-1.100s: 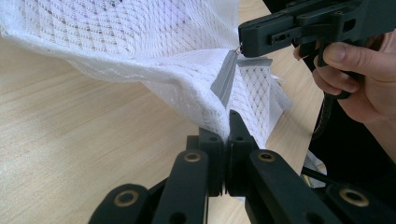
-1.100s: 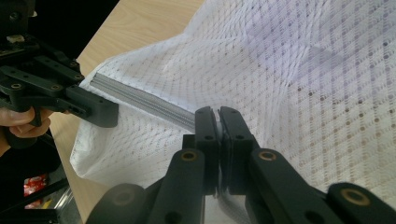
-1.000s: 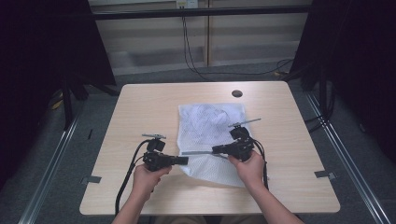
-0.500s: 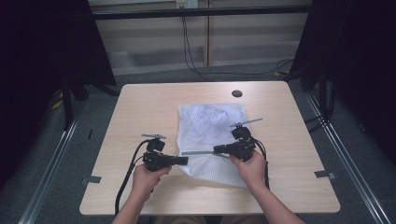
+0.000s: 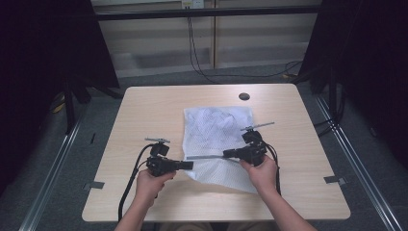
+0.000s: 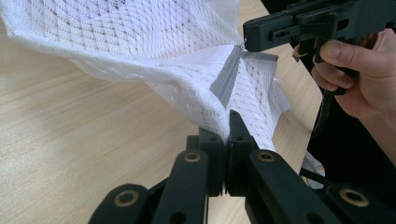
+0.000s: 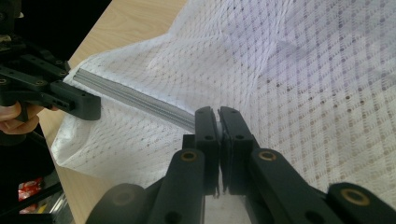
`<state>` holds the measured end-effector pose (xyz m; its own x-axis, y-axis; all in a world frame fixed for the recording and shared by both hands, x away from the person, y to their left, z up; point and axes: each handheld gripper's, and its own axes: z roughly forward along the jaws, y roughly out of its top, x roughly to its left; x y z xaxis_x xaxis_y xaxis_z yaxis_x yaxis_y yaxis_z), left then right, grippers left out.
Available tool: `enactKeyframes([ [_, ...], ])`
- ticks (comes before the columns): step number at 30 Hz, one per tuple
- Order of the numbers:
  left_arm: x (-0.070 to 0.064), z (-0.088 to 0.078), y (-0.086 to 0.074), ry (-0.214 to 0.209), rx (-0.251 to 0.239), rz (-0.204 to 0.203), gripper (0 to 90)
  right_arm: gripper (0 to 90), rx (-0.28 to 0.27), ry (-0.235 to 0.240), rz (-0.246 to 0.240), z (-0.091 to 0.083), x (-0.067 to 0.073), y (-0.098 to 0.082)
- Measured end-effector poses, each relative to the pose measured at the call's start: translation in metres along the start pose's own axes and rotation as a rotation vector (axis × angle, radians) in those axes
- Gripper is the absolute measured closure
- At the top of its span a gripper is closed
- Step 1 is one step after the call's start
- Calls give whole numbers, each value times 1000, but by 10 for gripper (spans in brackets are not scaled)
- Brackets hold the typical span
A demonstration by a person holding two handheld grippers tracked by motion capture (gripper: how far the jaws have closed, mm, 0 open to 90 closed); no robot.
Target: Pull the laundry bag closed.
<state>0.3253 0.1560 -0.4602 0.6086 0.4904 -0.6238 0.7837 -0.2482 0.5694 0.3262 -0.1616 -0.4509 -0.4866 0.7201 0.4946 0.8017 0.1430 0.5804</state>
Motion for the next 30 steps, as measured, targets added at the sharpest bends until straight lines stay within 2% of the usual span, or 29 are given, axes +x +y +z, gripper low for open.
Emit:
enactKeyframes([
  [16,-1,0,0,5,4,4,888,868,4,3,4,0,-1,0],
  [17,0,-1,0,7,2,7,888,868,4,-10,-3,0,-2,-1],
  [20,1,-2,0,4,1,1,888,868,0,-11,12,-2,-5,-1],
  [30,1,-3,0,3,-2,-1,888,868,-3,-18,17,-8,-11,-3],
])
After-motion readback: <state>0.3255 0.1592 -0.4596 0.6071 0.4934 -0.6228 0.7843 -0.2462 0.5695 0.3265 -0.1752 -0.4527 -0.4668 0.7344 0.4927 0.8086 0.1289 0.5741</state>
